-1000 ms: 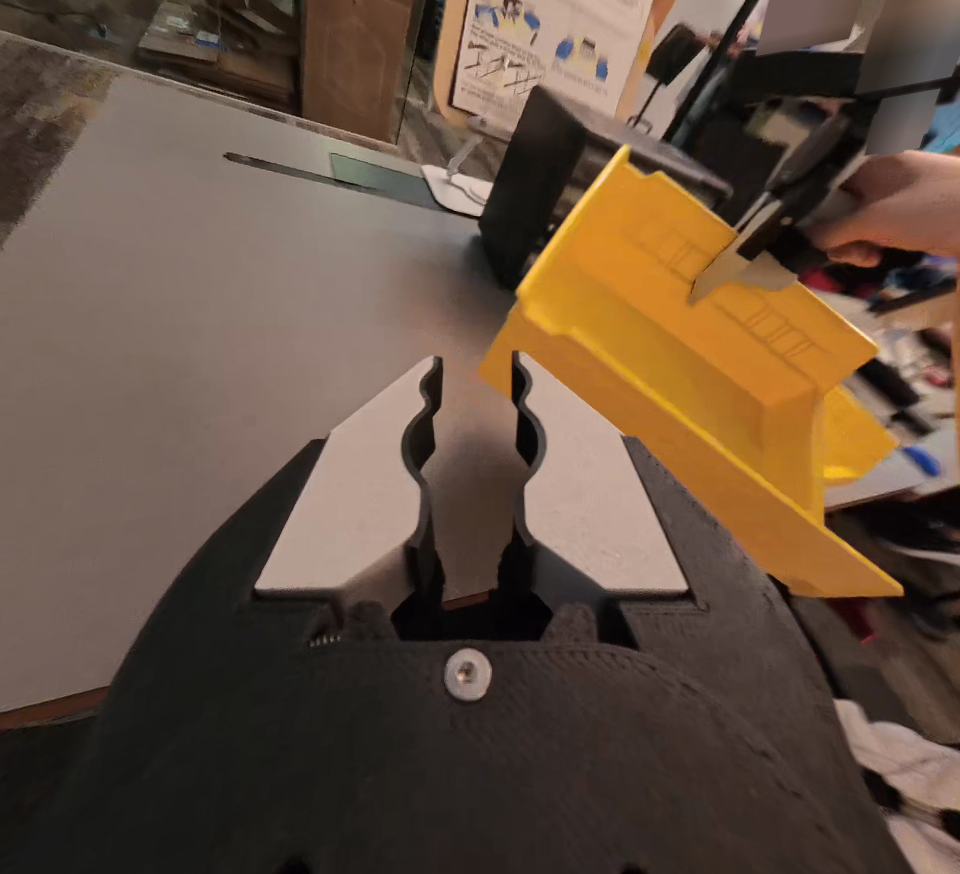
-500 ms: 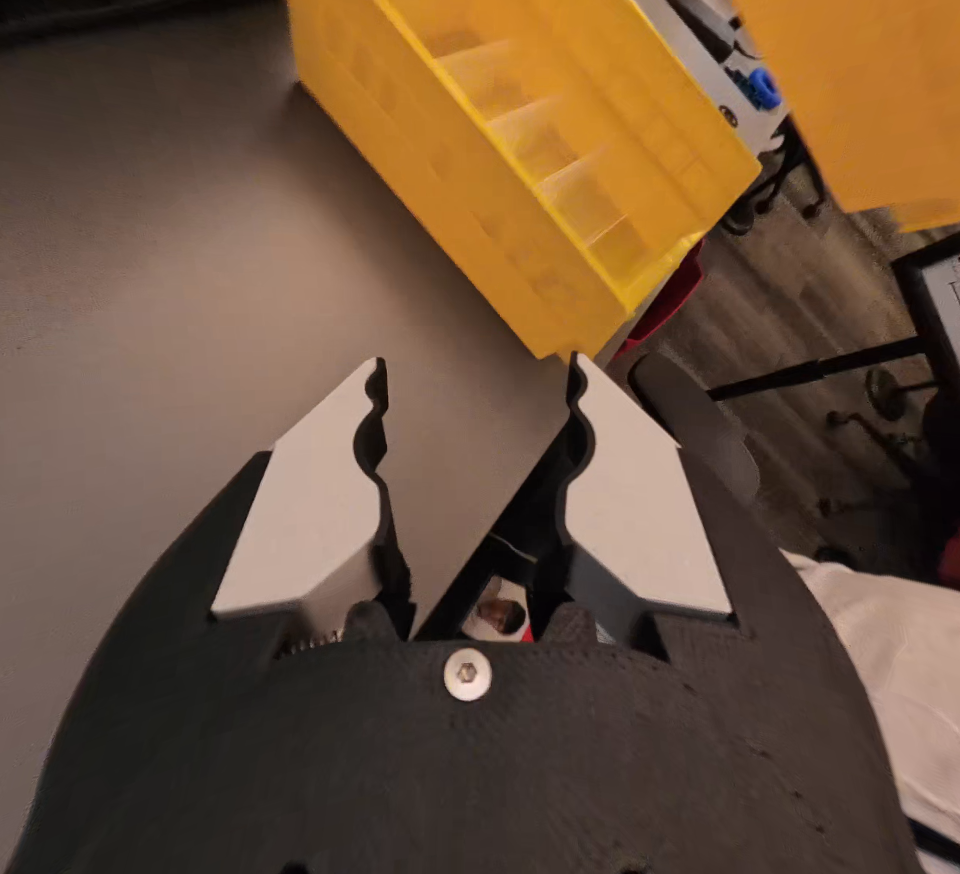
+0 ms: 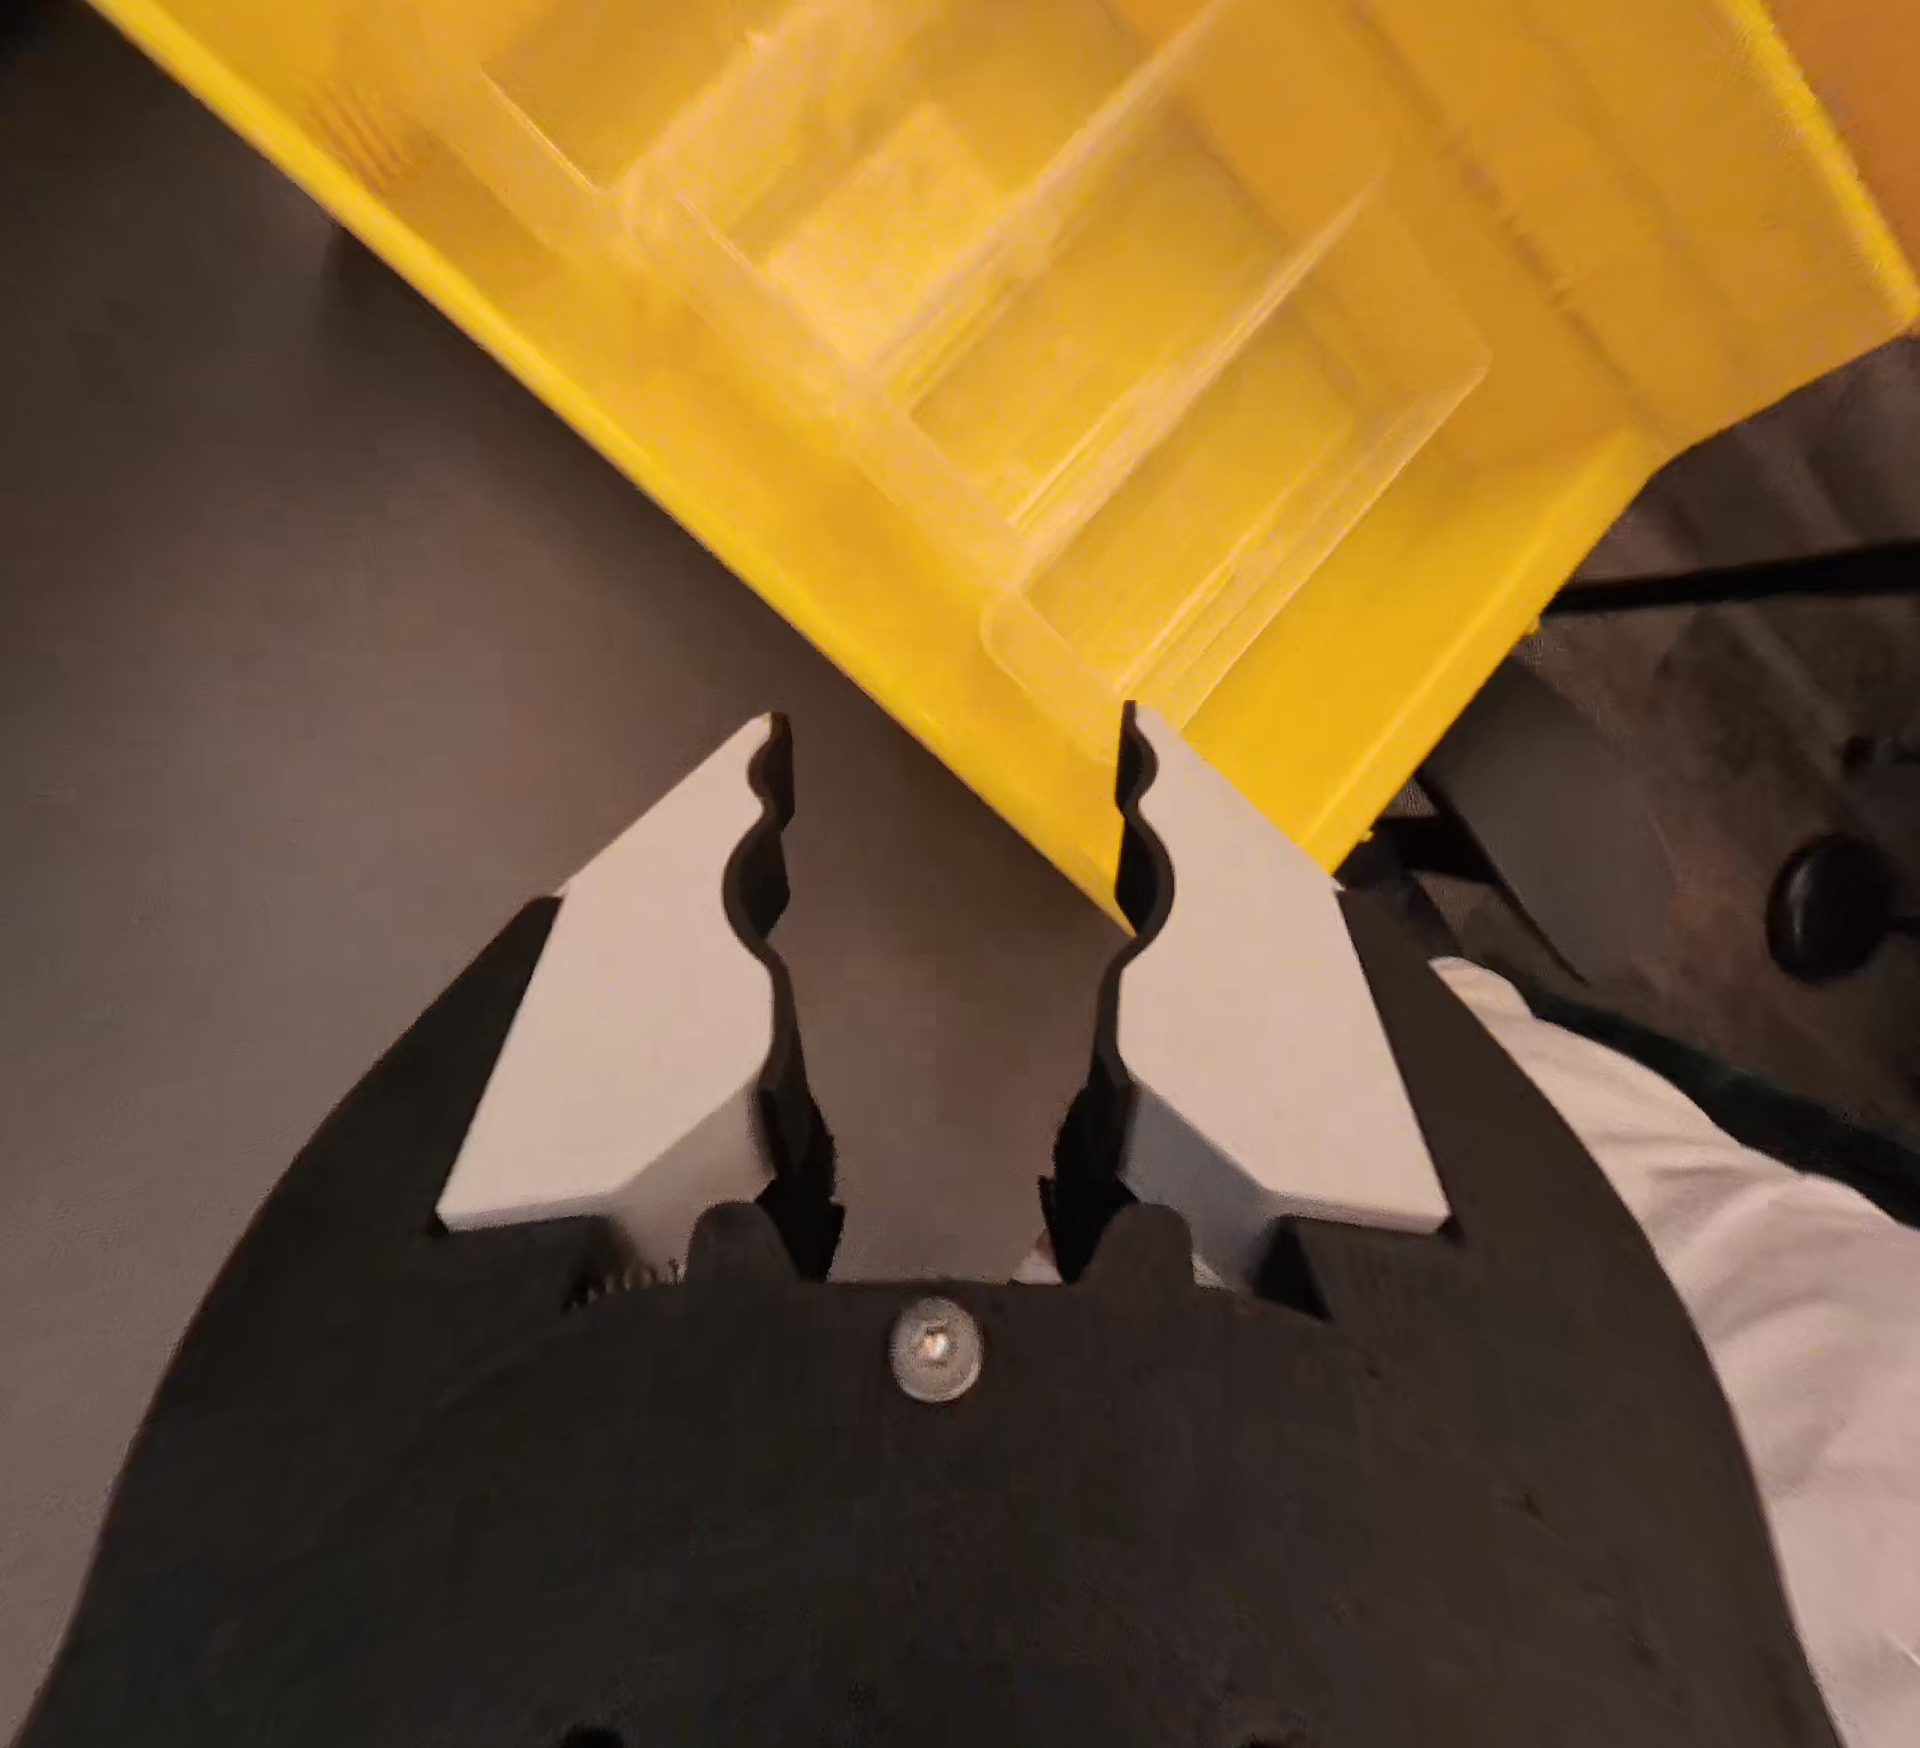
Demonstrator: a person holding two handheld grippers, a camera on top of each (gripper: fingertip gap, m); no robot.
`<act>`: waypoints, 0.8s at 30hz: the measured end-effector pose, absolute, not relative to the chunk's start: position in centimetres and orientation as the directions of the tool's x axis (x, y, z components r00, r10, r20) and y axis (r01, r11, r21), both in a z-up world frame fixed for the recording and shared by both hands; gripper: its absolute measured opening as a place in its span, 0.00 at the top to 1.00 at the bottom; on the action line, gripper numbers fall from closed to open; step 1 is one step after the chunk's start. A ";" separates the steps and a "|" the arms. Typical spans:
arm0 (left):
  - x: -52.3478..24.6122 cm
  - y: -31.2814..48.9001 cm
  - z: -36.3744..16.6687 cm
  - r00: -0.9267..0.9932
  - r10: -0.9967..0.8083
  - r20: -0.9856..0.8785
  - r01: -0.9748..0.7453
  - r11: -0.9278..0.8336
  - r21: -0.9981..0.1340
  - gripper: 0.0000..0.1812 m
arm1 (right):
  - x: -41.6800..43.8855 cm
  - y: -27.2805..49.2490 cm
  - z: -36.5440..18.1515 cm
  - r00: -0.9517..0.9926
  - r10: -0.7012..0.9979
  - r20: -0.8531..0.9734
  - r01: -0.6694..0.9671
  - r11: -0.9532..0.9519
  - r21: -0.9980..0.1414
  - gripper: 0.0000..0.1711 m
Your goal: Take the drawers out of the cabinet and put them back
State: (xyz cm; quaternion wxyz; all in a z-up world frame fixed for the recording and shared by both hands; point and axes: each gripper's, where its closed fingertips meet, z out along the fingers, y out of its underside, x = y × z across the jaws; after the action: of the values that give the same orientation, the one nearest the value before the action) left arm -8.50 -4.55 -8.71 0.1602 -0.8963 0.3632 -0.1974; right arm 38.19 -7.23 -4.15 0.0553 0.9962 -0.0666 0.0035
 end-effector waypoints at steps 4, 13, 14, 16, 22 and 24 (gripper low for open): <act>-7.5 -4.8 -9.6 0.619 -0.739 0.267 -0.623 -0.668 -0.406 0.71 | 36.5 -3.3 -7.1 0.997 -0.079 -0.024 -0.077 -0.994 0.076 0.96; -9.8 -4.7 -9.8 0.629 -0.719 0.294 -0.682 -0.693 -0.234 0.89 | 35.0 6.8 -10.7 0.996 -0.021 -0.083 -0.023 -0.999 -0.024 0.99; -10.3 -4.4 -9.8 0.634 -0.719 0.285 -0.687 -0.693 -0.220 0.90 | 35.1 7.7 -10.7 0.997 -0.014 -0.079 -0.017 -0.999 -0.038 0.99; -11.7 -3.4 -9.8 0.662 -0.699 0.270 -0.669 -0.714 -0.208 0.93 | 35.3 9.2 -10.8 0.997 0.013 -0.070 0.008 -0.998 -0.061 0.98; -18.8 -0.9 -9.7 0.774 -0.579 0.255 -0.535 -0.814 -0.226 0.97 | 36.1 11.3 -12.7 0.997 0.005 -0.082 0.001 -0.999 -0.054 0.97; -21.9 -0.6 -9.6 0.810 -0.530 0.252 -0.478 -0.845 -0.241 0.97 | 36.1 11.3 -13.5 0.993 -0.001 -0.120 -0.006 -0.999 -0.038 0.97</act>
State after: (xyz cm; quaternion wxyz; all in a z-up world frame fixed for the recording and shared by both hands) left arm -21.92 -0.57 -9.62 0.0830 -0.9476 0.2659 -0.1565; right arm 36.07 11.26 -13.49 -0.0191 0.9980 -0.0016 -0.0603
